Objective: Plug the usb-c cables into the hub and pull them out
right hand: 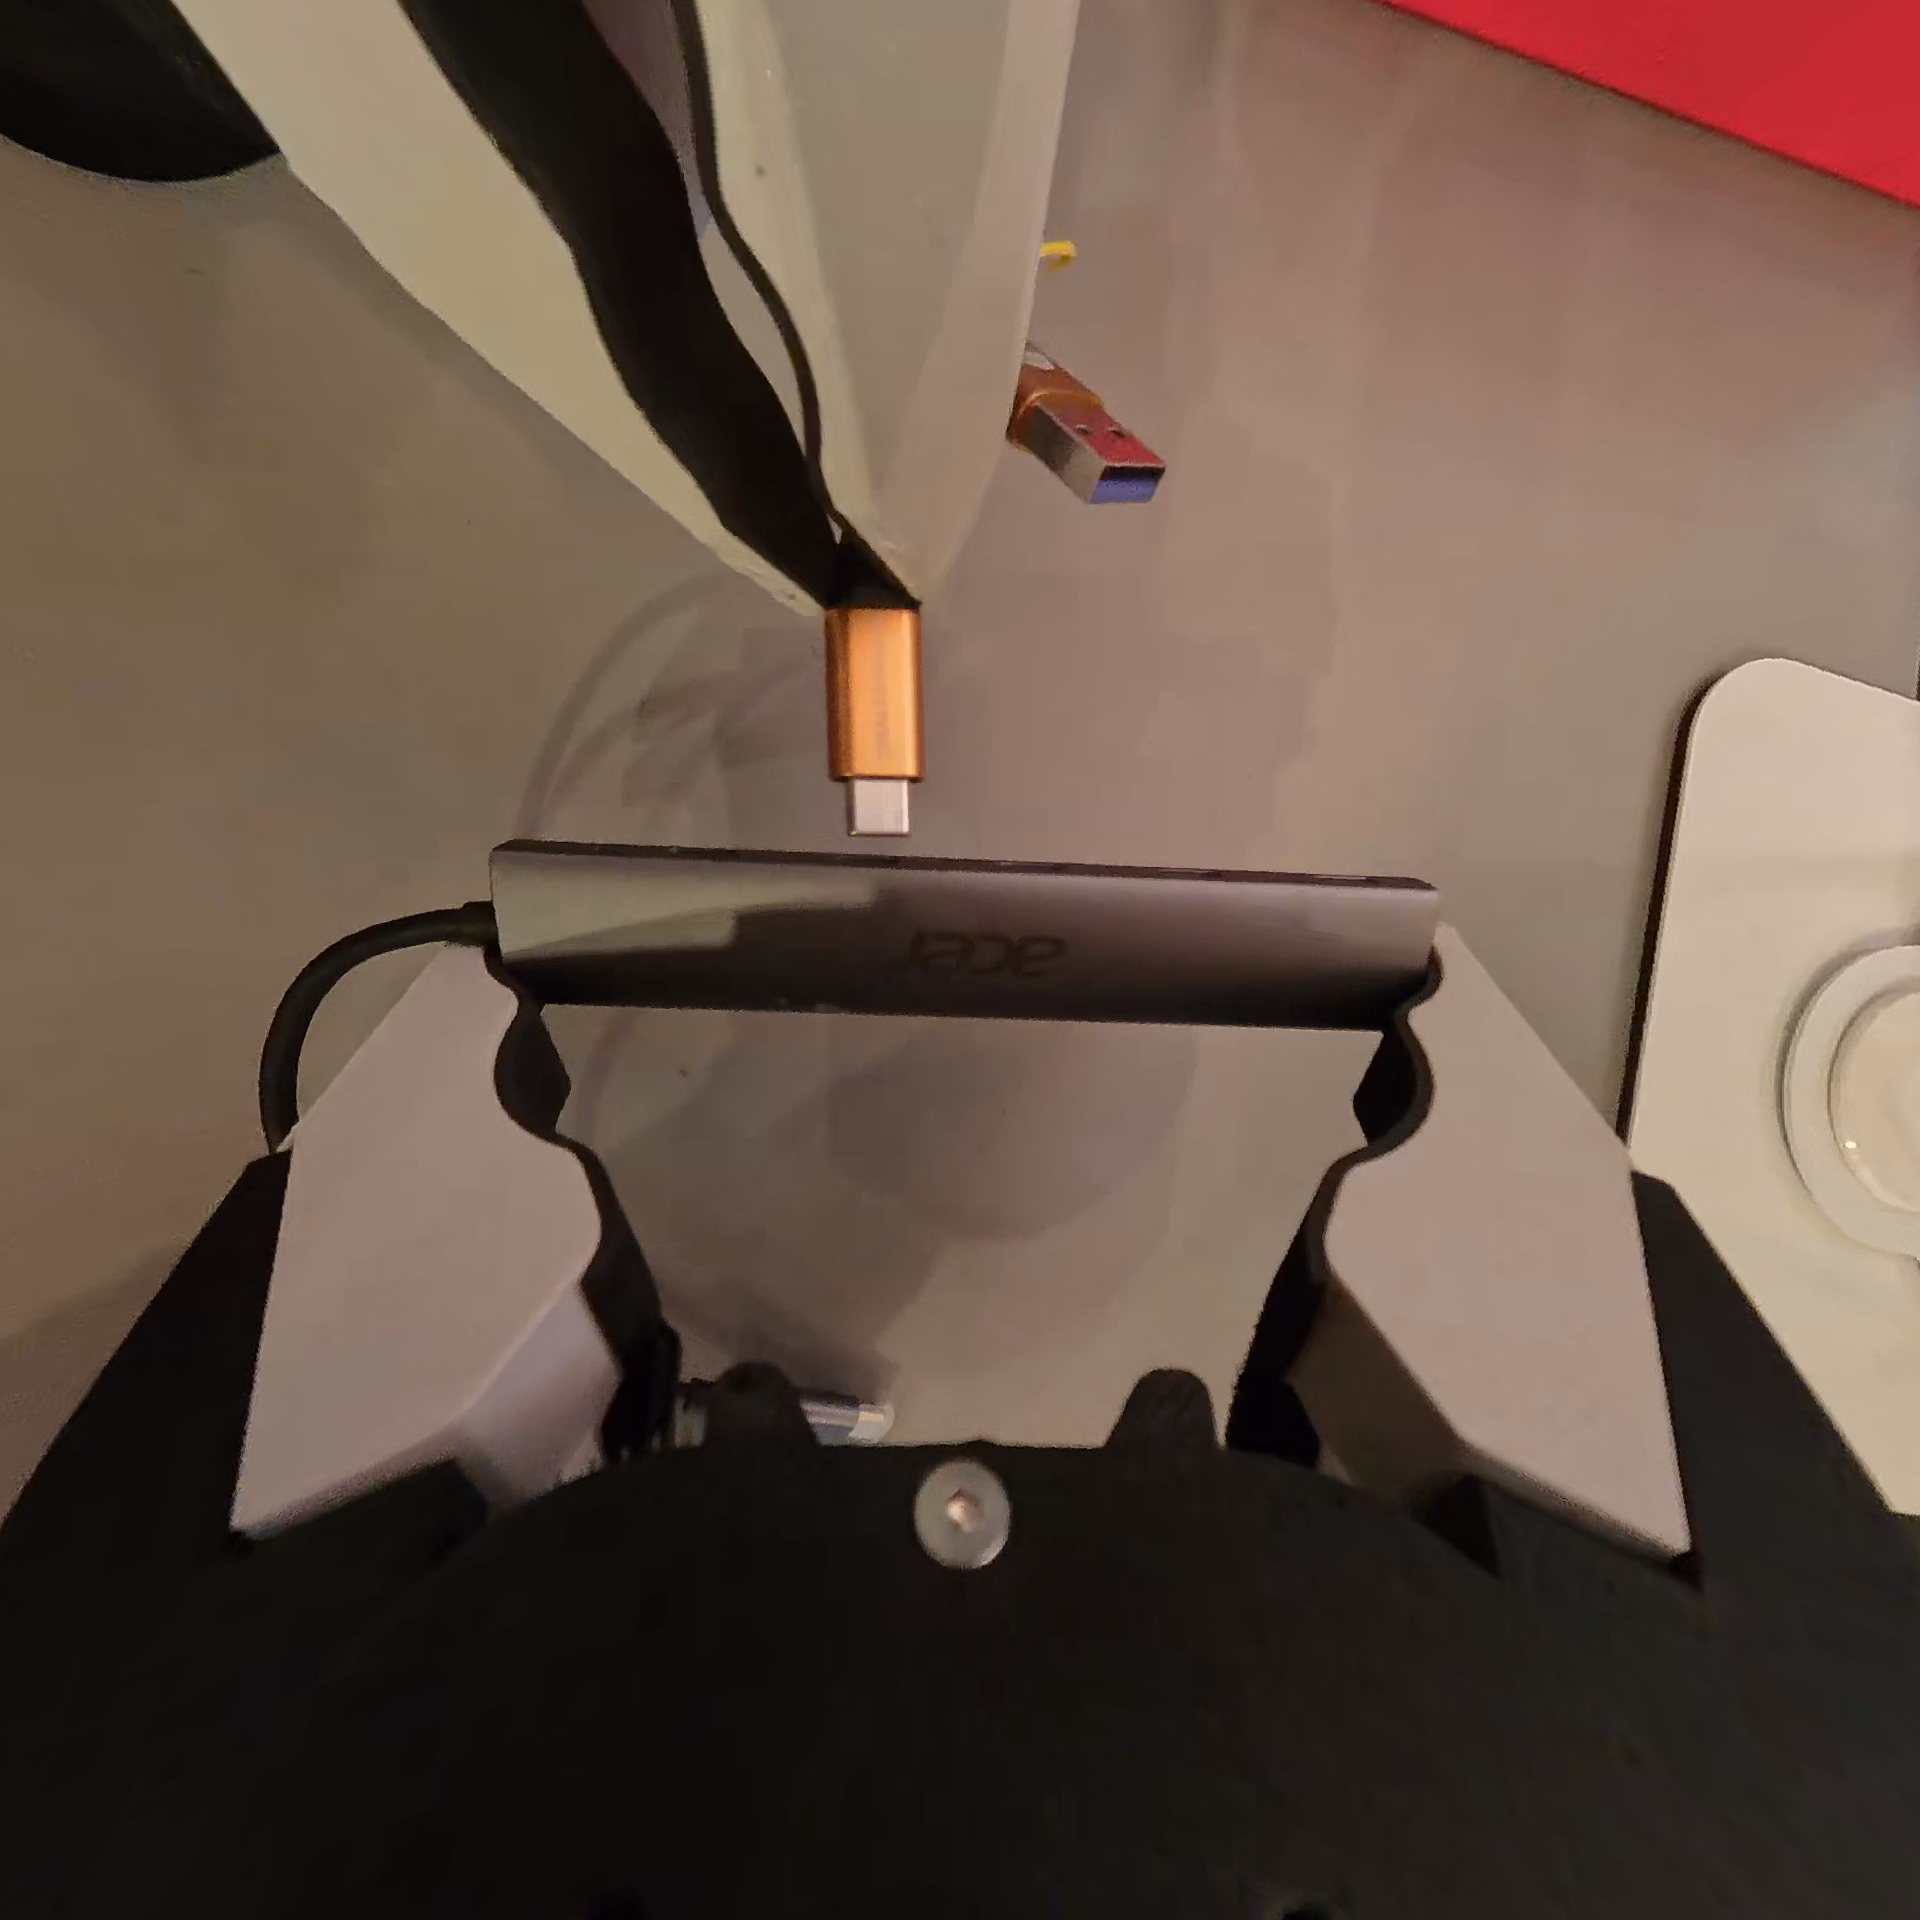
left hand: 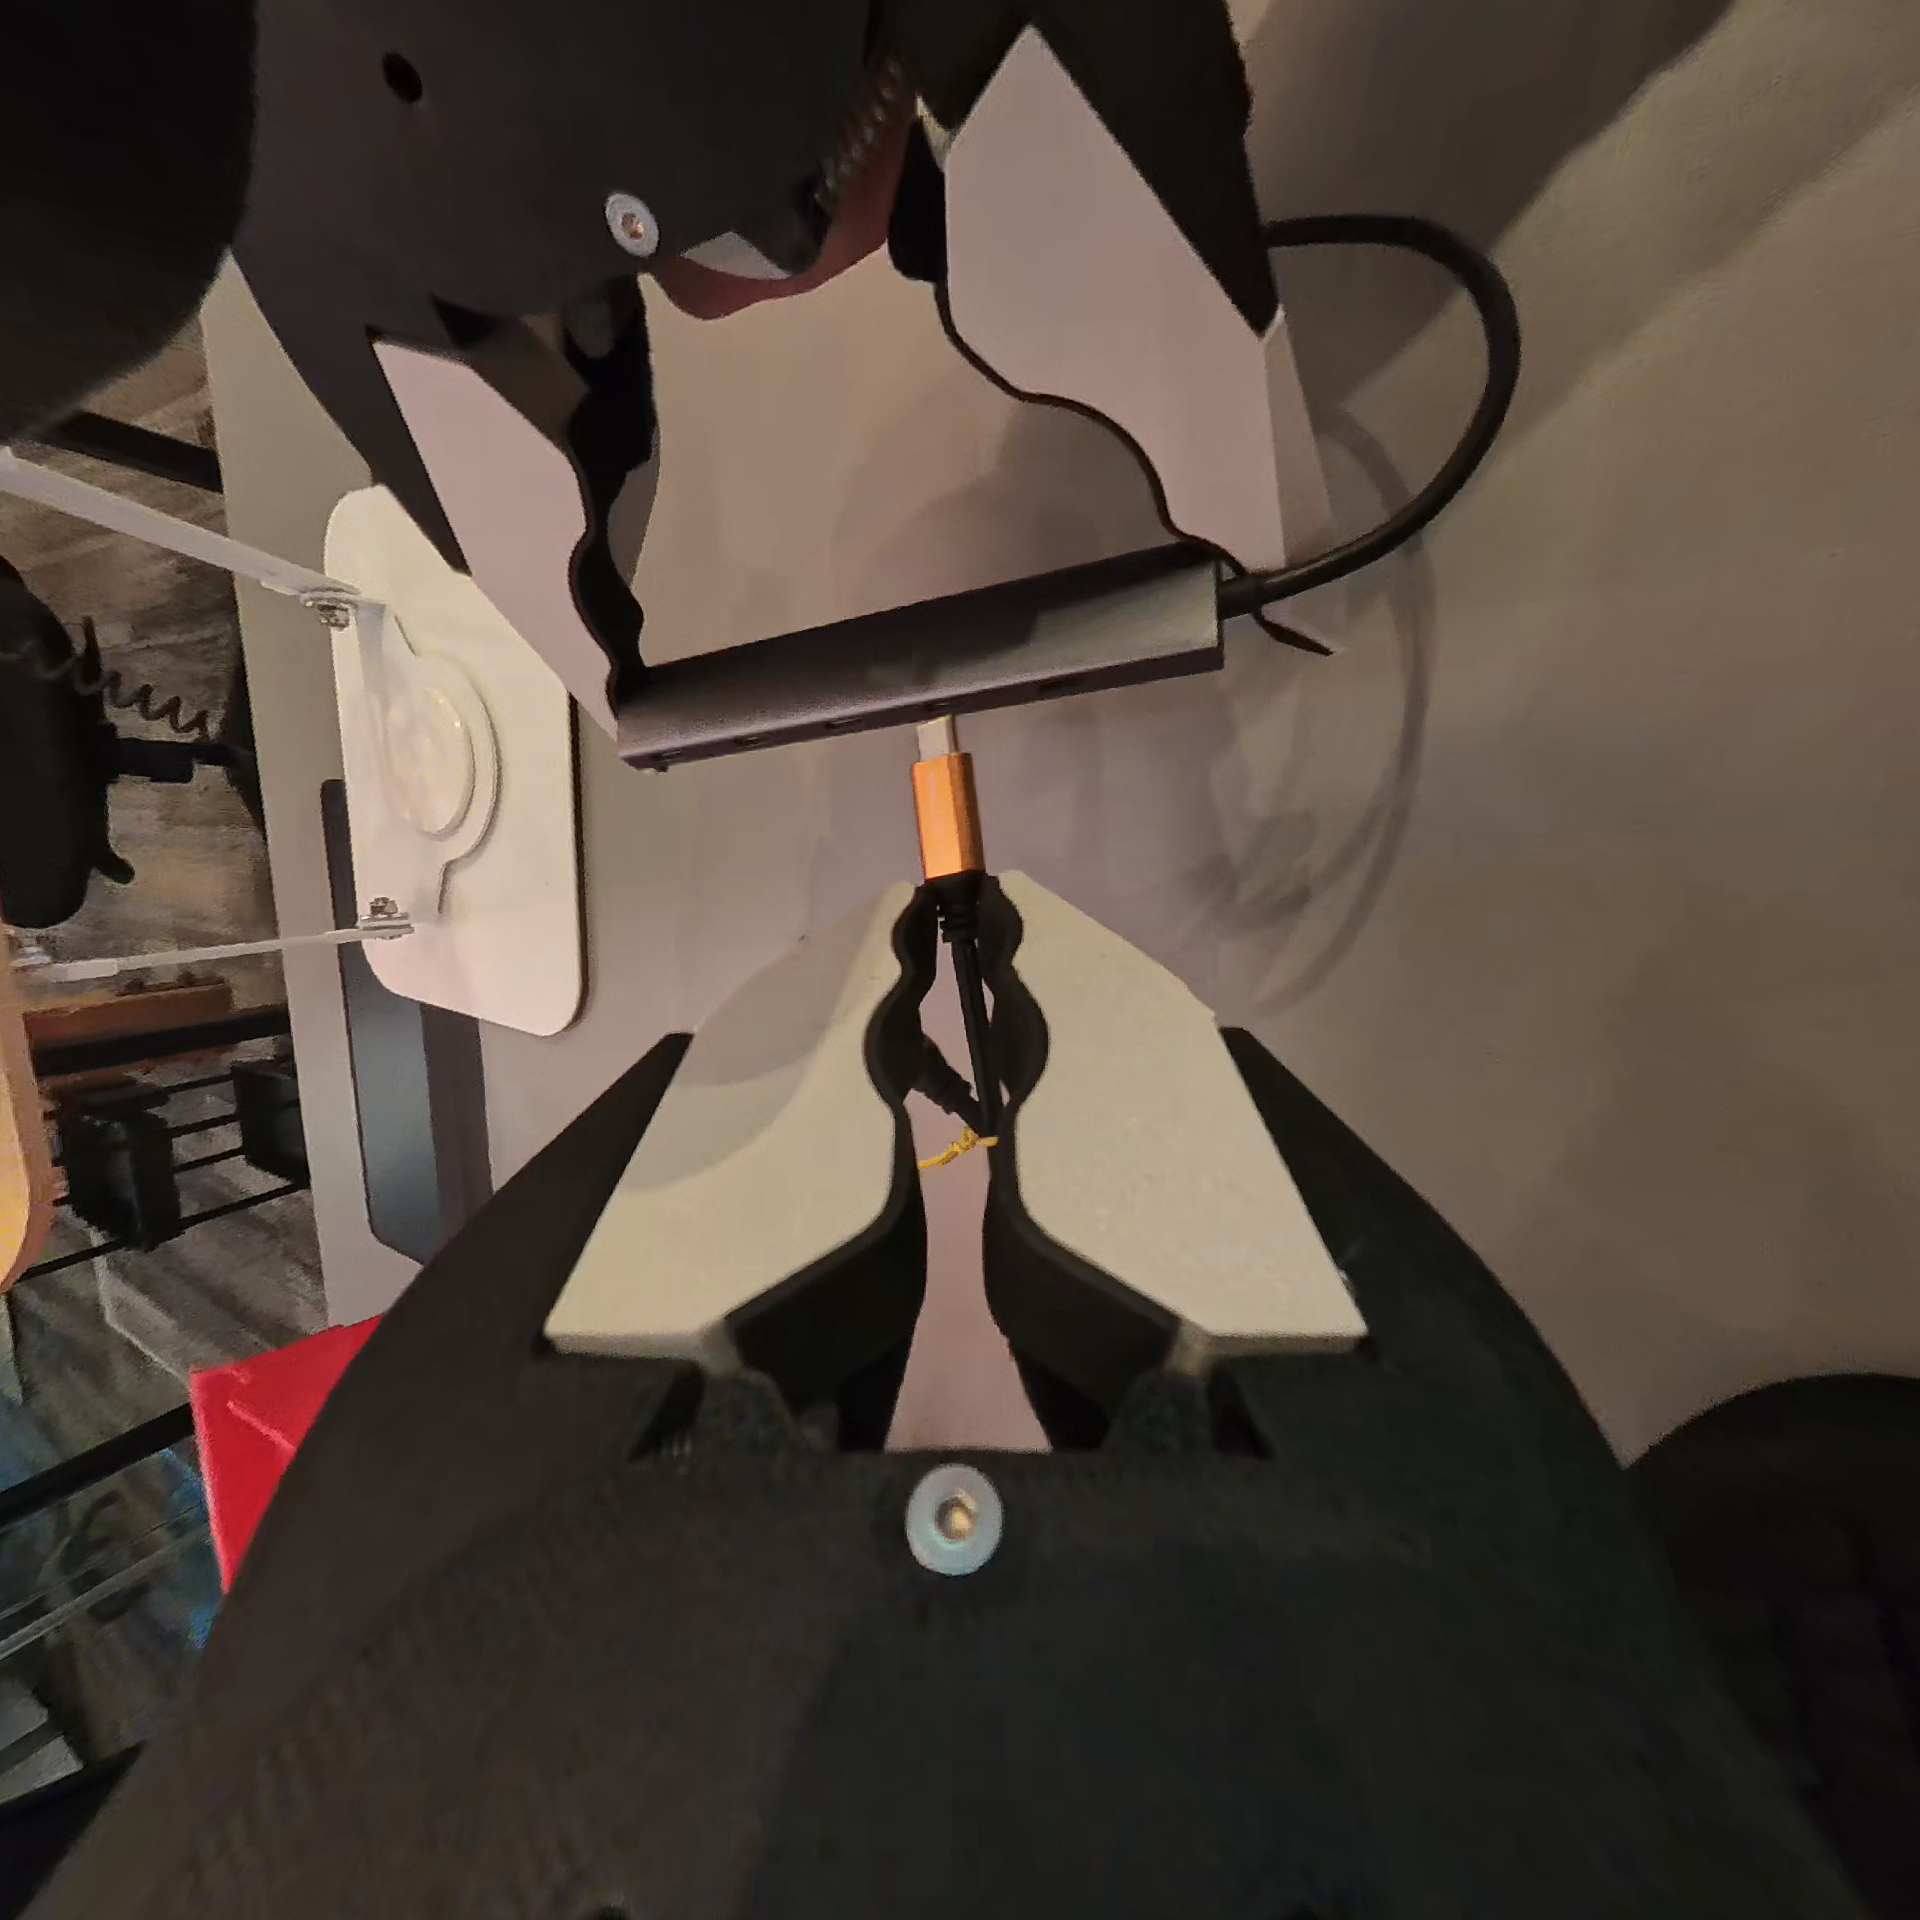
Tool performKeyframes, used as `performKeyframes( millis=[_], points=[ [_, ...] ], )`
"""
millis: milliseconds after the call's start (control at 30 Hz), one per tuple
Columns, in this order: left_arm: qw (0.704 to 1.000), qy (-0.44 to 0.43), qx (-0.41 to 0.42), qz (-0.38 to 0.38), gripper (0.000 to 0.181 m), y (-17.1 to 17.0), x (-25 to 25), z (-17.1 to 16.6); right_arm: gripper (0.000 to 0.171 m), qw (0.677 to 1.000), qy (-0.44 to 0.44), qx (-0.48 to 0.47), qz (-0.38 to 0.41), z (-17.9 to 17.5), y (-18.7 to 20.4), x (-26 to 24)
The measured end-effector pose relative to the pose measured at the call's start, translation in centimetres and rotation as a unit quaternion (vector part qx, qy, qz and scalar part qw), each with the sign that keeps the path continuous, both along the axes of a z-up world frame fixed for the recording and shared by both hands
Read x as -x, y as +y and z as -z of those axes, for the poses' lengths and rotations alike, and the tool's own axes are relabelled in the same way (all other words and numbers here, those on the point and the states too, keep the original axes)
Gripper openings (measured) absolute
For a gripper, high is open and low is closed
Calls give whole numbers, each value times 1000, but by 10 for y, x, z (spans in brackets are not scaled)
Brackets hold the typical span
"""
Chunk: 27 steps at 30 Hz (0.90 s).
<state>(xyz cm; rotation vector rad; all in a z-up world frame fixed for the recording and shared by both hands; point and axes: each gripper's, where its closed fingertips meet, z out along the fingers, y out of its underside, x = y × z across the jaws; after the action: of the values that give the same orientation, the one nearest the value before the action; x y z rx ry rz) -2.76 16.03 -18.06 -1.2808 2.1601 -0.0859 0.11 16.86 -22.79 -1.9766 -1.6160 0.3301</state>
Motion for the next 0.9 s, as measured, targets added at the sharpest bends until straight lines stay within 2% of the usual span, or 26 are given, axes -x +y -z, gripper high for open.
performKeyframes(
  millis=[900],
  points=[
    [996,46,-70,17,8,10,1,11,153,999,-18,26,-5,9,5,3]
  ],
)
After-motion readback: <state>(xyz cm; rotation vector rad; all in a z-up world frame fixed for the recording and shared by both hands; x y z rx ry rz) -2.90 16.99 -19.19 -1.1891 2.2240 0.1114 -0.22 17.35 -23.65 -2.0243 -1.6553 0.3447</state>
